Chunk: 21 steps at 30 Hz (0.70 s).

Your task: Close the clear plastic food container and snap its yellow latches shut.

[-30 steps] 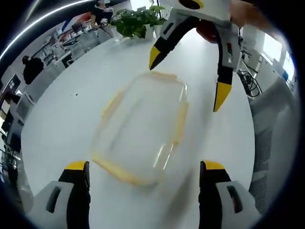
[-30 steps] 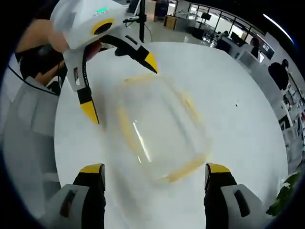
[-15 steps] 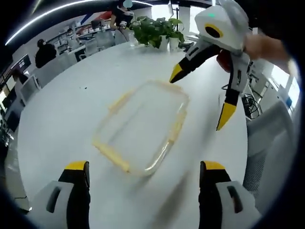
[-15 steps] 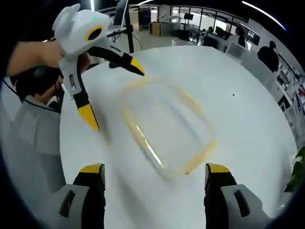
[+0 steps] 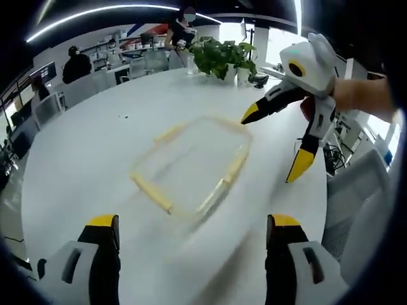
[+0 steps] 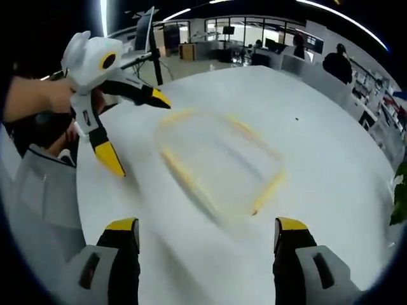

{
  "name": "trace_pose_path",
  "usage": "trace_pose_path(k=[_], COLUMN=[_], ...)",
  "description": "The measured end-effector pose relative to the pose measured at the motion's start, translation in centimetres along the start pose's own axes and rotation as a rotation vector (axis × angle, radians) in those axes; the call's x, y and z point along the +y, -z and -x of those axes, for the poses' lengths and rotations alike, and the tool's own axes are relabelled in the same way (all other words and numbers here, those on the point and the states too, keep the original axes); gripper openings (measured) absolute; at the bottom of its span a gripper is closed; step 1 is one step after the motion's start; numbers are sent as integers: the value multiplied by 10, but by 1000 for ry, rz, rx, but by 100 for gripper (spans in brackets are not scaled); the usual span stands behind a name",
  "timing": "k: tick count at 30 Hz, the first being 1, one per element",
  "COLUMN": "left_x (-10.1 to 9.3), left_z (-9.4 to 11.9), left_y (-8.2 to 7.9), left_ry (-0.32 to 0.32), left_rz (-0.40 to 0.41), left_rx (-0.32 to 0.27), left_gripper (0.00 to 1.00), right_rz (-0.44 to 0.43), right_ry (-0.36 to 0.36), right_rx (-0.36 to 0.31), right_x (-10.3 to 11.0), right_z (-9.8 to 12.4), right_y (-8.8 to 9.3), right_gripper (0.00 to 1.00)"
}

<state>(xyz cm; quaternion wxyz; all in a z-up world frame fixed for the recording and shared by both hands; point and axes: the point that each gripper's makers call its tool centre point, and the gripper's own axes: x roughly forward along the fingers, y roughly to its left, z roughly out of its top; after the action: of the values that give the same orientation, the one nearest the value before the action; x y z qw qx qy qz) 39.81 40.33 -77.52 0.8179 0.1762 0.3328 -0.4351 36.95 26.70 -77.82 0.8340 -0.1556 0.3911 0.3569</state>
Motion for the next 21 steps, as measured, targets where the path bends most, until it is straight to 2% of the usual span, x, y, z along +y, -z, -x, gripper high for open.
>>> trace_pose_path(k=[9,10,12,16,21], left_x=[-9,-7,-8,-8,-12], left_z=[17,20,25,29,35], left_y=[7,5,8,19,25], left_ry=[0,-14,-12,-24,-28], left_rz=[37,47,53,53,59], left_rx=[-68,-100,-116,-93,-98], left_gripper=[98,98,98,98,98], right_rz=[-36,-38,-57,-59,-57], right_ry=[42,52,44,46,45], right_rx=[-60,-73,-73,-86,-110], right_x=[2,2,4,8,14], right_z=[11,13,15,17,21], right_y=[6,7,12,19,24], right_gripper=[88,89,89,90,91])
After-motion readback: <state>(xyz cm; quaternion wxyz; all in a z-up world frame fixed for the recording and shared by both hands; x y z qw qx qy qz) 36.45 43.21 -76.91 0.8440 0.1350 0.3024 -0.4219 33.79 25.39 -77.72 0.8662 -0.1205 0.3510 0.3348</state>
